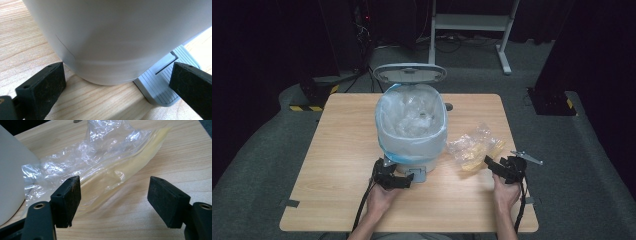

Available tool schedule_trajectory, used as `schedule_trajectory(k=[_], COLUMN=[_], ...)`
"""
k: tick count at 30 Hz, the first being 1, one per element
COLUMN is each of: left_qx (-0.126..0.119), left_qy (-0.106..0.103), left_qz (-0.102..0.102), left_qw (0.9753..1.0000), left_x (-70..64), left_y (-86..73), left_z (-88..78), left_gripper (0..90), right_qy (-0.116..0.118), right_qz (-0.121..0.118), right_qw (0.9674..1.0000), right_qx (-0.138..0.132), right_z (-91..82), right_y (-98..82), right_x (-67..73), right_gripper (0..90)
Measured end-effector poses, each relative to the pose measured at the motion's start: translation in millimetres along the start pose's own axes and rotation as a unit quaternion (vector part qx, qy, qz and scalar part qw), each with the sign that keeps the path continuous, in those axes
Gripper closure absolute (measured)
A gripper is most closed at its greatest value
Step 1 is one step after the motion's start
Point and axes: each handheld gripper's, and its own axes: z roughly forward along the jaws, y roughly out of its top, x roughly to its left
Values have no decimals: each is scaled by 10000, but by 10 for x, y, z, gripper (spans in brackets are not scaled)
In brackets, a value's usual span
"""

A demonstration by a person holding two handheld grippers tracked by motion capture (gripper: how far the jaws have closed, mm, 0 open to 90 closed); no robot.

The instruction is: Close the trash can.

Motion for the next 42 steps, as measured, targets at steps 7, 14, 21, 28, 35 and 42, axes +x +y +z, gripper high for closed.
schedule_trajectory(k=[7, 14, 21, 28, 35, 42], left_qx=[0, 0, 2, 1, 0, 1], left_qy=[1, 1, 2, 3, 3, 3], left_qz=[2, 0, 5, 5, 2, 3], left_qw=[10000, 10000, 10000, 10000, 10000, 10000], left_x=[0, 0, 0, 0, 0, 0], left_y=[0, 0, 0, 0, 0, 0], left_z=[0, 0, -1, 0, 0, 0], left_gripper=[5, 5, 5, 5, 5, 5], right_qy=[-19, -220, -458, -340, -142, -26], right_qz=[-35, -132, -237, -354, -578, -845], right_qw=[9999, 9996, 9981, 9971, 9957, 9939], right_qx=[-123, -72, 340, 575, 714, 704], right_z=[2, 101, 322, 409, 431, 392], right_y=[94, 208, 186, 125, 115, 125], right_x=[72, 180, 178, 148, 171, 206], right_gripper=[228, 209, 250, 461, 654, 806])
